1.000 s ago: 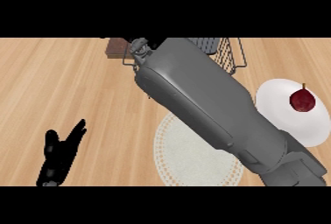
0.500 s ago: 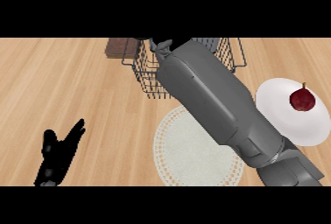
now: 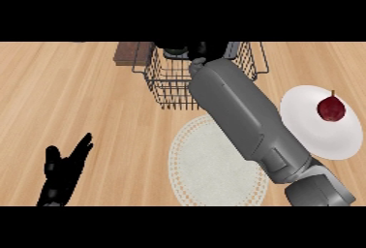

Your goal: Pick the squash from the placemat and place it in the basket

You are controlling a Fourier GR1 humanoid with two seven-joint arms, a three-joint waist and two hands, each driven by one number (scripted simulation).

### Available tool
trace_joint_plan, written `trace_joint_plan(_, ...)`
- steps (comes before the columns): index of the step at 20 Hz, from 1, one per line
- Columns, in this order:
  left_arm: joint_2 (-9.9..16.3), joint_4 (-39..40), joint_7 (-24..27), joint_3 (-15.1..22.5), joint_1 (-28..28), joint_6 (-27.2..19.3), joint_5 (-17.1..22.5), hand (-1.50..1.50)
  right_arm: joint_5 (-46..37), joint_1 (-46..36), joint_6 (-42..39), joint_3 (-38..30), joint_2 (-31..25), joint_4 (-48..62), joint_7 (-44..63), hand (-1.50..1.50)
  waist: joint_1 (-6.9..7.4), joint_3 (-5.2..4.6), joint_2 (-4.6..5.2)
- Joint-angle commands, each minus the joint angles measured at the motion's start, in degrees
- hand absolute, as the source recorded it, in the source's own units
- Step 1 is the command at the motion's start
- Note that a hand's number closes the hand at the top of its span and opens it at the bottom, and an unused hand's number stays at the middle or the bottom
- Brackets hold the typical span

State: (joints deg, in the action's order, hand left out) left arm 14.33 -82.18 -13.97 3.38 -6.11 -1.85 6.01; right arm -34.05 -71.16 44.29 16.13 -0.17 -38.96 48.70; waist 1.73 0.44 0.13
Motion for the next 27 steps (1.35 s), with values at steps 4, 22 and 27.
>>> trace_joint_plan(4, -0.5, 2.7, 0.7, -1.4, -1.4, 0.9, 0.8, 0.0, -3.5, 0.5, -5.5, 0.7, -1.7, 6.0, 0.5, 1.5, -0.98, -0.49, 0.01)
trace_joint_plan(22, -0.6, -1.8, -0.6, -2.3, -6.6, 1.6, -0.2, 0.0, -8.7, 10.3, -6.3, -3.7, -9.6, -18.5, 6.8, -1.5, -2.71, -0.45, -0.86)
trace_joint_plan(27, -1.9, 0.4, -2.2, -3.0, -3.7, -0.5, -0.9, 0.0, -7.1, 22.7, -9.4, -5.8, -16.5, -33.6, 7.1, -1.5, -4.29, -0.44, -0.95)
